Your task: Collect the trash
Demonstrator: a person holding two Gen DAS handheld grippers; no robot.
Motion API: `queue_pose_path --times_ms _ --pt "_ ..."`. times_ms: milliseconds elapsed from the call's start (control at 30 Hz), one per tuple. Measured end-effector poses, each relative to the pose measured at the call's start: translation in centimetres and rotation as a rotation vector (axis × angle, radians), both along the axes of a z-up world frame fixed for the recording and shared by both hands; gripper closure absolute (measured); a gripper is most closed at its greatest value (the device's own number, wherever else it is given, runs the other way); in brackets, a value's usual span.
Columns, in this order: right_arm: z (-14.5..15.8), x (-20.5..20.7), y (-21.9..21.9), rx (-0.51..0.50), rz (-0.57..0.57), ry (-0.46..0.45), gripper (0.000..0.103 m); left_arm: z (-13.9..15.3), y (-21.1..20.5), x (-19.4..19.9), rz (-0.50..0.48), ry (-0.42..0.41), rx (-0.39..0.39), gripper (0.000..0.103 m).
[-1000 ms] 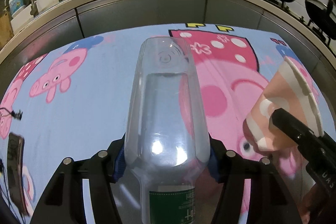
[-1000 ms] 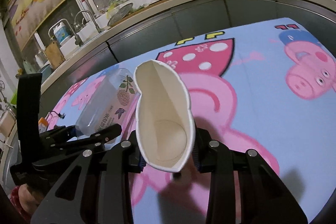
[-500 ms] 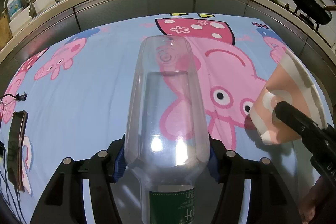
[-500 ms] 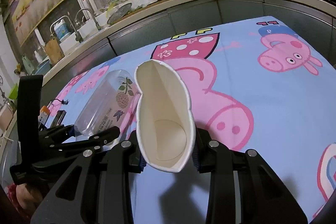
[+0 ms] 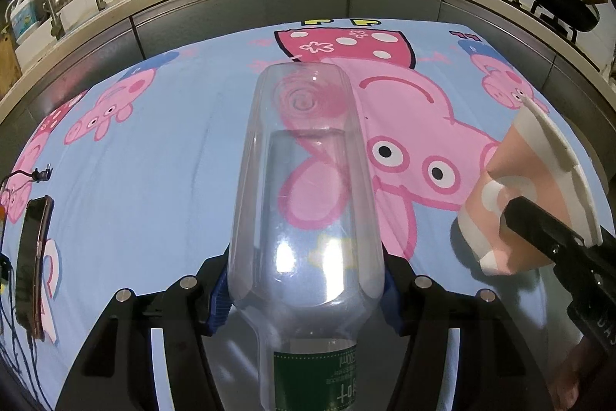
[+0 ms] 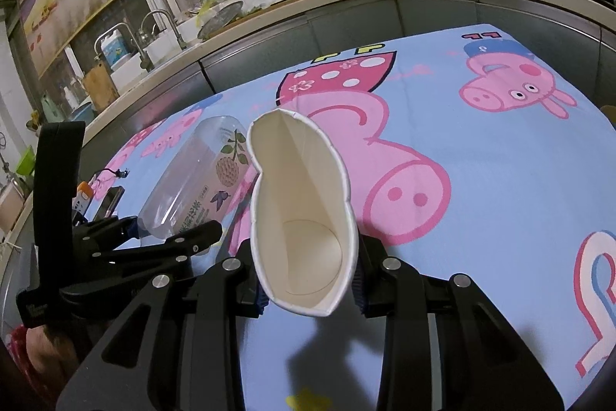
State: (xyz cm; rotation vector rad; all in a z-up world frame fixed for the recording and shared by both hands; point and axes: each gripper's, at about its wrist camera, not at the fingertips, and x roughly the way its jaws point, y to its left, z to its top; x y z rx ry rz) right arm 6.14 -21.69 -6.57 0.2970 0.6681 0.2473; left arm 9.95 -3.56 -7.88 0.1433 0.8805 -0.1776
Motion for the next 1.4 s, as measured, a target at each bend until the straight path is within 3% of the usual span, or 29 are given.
queue_pose_path --times_ms 900,1400 --pt "0.5 -0.5 0.7 -0.014 0.022 -0.001 0.071 -0.1 -0.1 -0.8 -0.01 0.002 -0.004 0.041" --pt "0.0 -2.7 -3.9 -0.006 -0.083 -0.025 0.071 0.2 -4.7 -2.6 -0.135 0.008 -0.005 0.041"
